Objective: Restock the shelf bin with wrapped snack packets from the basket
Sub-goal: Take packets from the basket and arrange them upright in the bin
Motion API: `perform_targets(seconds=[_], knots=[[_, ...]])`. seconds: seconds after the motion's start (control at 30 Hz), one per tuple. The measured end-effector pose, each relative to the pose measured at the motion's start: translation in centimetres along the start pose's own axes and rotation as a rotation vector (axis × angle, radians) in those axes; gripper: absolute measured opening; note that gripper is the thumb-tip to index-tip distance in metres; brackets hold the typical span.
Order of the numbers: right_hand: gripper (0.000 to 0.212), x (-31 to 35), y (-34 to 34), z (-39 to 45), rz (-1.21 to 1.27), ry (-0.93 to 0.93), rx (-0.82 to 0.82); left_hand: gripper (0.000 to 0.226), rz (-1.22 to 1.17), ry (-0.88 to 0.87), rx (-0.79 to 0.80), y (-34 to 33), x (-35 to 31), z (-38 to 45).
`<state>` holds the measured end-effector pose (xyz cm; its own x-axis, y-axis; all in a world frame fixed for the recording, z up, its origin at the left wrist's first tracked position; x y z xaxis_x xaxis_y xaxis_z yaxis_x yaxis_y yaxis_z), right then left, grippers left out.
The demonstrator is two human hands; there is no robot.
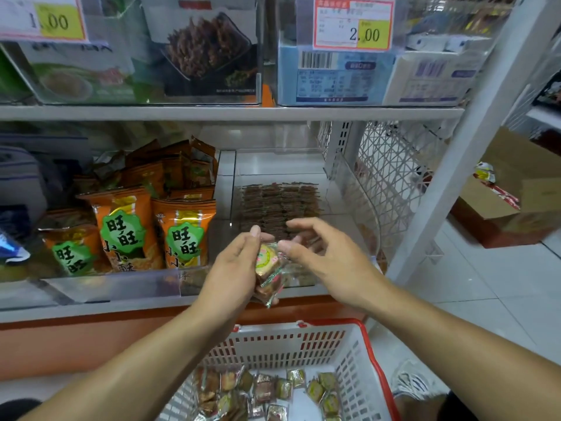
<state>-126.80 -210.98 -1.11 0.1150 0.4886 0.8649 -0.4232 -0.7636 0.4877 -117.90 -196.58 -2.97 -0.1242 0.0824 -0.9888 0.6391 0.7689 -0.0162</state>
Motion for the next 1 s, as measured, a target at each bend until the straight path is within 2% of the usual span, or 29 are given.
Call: perform_targets(seconds=[0.07, 0.17, 0.33, 0.4, 0.53, 0.7, 0.8, 0.9, 1.0], knots=[[0.065, 0.1, -0.7, -0.3, 0.130, -0.043, 0.068, 0.043, 0.044, -0.061, 0.038, -0.4, -0.5, -0.4], [0.061, 0.3, -0.9, -0.7, 0.264, -0.059, 0.097, 0.044, 0.027, -0.074, 0.084, -0.8, -0.7, -0.9], [0.017, -0.2, 0.5, -1.0, 0.444, -0.192, 0.003, 0.045, -0.021, -0.004, 0.079, -0.9, -0.8, 0.2], [0.012, -0.4, 1.2, -1.1, 0.518, -0.237, -0.022, 0.054, -0.015, -0.026, 0.097, -0.7, -0.6, 0.0], [0.017, -0.3, 2.4, -1.1, 0.651, -0.306, -0.055, 0.056, -0.076, -0.027, 0.158, -0.7, -0.5, -0.3], [0.031, 0.2, 2.8, -1.2, 0.739, -0.295, 0.045, 0.034, -0.134, 0.007, 0.139, -0.9, -0.6, -0.5], [0.037, 0.2, 1.9, -1.4, 0.850, -0.329, 0.045, 0.028, -0.151, 0.000, 0.164, -1.1, -0.8, -0.9], [0.032, -0.2, 0.6, -1.8, 0.791, -0.353, 0.036, 0.028, -0.169, -0.012, 0.193, -1.4, -0.9, -1.2], [0.026, -0.1, -0.5, -2.4, 0.706, -0.388, 0.109, 0.027, -0.174, -0.027, 0.183, -1.4, -1.0, -1.3]])
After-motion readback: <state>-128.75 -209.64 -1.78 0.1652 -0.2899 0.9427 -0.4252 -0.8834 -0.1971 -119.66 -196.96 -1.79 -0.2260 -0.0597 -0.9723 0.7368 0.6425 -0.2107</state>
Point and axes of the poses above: each hand's wrist, its own z-axis towards the middle knuckle, its own y-axis out of the back of the hand, x = y × z, the point moved 5 cm from there along z, towards the middle knuckle, and after that the axes turned 2 degrees about y, right-handed, at the moved point
